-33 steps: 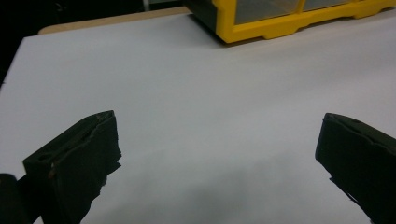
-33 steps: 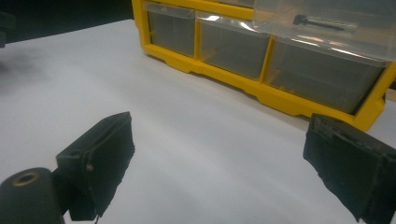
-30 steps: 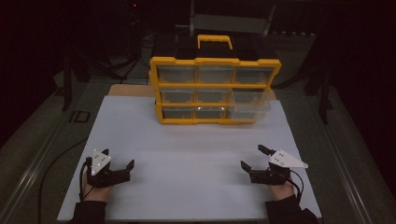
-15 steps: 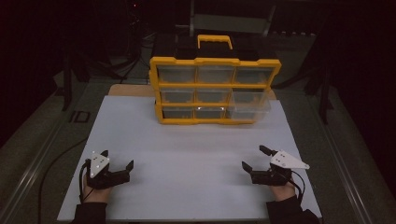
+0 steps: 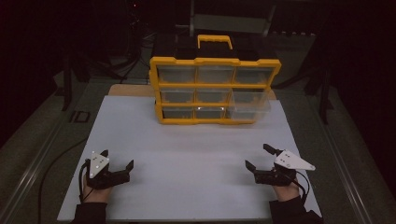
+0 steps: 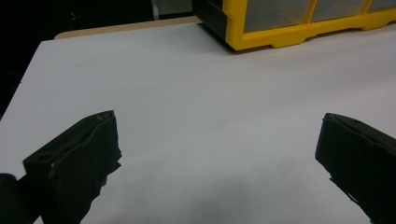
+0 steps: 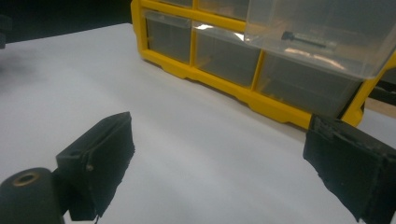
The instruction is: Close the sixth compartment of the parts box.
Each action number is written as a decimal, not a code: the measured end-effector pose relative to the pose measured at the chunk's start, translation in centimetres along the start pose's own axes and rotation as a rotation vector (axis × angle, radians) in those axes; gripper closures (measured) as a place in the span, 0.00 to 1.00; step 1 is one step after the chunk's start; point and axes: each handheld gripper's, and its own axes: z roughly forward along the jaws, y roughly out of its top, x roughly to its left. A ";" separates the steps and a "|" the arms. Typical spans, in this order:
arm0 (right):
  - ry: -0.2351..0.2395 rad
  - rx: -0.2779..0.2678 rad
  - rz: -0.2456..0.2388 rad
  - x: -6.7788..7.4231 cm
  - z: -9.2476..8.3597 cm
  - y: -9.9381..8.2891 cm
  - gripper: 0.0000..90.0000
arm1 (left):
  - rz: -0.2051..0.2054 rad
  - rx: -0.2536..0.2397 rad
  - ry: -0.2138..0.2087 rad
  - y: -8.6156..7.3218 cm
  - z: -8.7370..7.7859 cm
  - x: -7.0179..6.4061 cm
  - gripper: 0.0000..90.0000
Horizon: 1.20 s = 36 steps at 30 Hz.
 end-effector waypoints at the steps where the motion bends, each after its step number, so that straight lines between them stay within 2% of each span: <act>1: -0.003 -0.002 -0.001 0.0 -0.1 0.1 0.10 | 0.001 0.000 -0.002 0.0 0.0 0.0 0.00; 8: -0.022 -0.007 -0.014 0.3 -0.5 1.3 0.10 | -0.004 -0.012 -0.013 0.1 -0.1 0.0 0.00; 15: -0.037 -0.012 -0.057 1.0 -1.6 3.5 0.10 | -0.006 -0.007 -0.022 0.1 -0.2 0.0 0.00; 19: -0.030 -0.027 -0.052 1.2 -2.1 4.6 0.10 | -0.016 -0.019 -0.017 0.2 -0.3 0.0 0.00; 22: -0.042 -0.030 -0.066 1.3 -2.3 5.3 0.10 | -0.015 -0.024 -0.013 0.2 -0.4 0.0 0.00; 28: -0.054 -0.046 -0.057 1.2 -2.7 6.9 0.10 | -0.018 -0.021 -0.011 0.2 -0.4 0.0 0.00; 36: -0.071 -0.066 -0.063 1.1 -2.4 9.1 0.10 | -0.023 -0.026 -0.014 0.2 -0.4 0.1 0.00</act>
